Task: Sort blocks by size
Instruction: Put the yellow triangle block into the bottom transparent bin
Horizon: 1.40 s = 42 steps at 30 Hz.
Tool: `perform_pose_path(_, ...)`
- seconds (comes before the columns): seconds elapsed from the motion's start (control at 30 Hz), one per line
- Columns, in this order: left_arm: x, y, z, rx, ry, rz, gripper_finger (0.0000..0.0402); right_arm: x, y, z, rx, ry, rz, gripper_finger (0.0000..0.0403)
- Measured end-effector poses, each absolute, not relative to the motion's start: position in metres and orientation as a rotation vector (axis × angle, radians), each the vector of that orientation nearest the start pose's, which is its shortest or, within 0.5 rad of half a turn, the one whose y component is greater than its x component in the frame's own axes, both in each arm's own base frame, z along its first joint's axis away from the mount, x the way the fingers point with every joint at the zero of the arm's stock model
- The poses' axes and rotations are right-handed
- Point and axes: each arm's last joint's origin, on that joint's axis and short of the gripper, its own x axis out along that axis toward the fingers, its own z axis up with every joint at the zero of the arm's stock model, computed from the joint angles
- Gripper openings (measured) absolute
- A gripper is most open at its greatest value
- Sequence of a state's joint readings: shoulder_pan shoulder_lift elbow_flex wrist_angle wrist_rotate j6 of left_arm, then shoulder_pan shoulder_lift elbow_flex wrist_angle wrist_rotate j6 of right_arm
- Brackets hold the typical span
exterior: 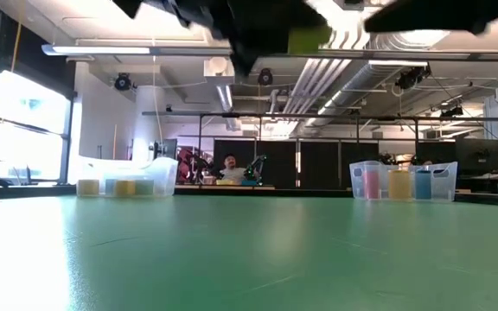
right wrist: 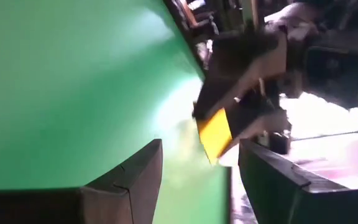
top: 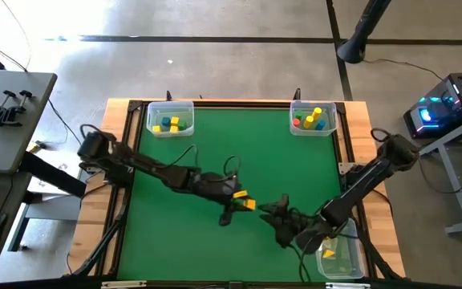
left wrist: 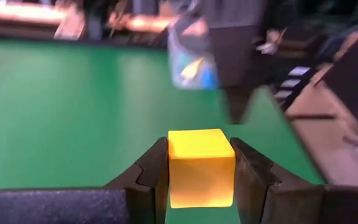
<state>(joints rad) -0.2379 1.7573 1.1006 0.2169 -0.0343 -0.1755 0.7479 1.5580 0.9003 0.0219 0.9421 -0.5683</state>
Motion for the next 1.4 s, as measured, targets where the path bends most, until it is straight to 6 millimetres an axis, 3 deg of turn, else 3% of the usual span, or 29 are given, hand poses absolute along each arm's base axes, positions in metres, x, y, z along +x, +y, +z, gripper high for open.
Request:
perform_pose_path(0.27, 0.36, -0.105, 0.231, -0.164, 0.242, -0.287, 0.0112, 0.287, 0.216, 0.231, -1.343, 0.508, -0.169, 0.0201)
perform_pose_path(0.43, 0.358, -0.112, 0.231, -0.177, 0.227, -0.323, 0.0114, 0.306, 0.22, 0.233, -1.376, 0.522, -0.194, 0.02)
perform_pose_path(0.53, 0.357, -0.114, 0.231, -0.163, 0.231, -0.333, 0.0114, 0.308, 0.219, 0.232, -1.374, 0.521, -0.181, 0.018)
perform_pose_path(0.77, 0.356, -0.116, 0.23, -0.153, 0.242, -0.343, 0.0116, 0.307, 0.222, 0.233, -1.338, 0.479, -0.095, 0.008)
perform_pose_path(0.93, 0.357, -0.115, 0.229, -0.162, 0.245, -0.333, 0.0133, 0.307, 0.222, 0.233, -1.289, 0.481, -0.121, 0.0081)
perform_pose_path(1.13, 0.355, -0.105, 0.231, -0.143, 0.291, -0.3, 0.0186, 0.299, 0.216, 0.23, -1.113, 0.533, -0.159, 0.0081)
perform_pose_path(1.4, 0.339, -0.083, 0.247, -0.098, 0.37, -0.043, 0.0214, 0.257, 0.203, 0.237, -0.726, 0.724, -0.092, 0.0084)
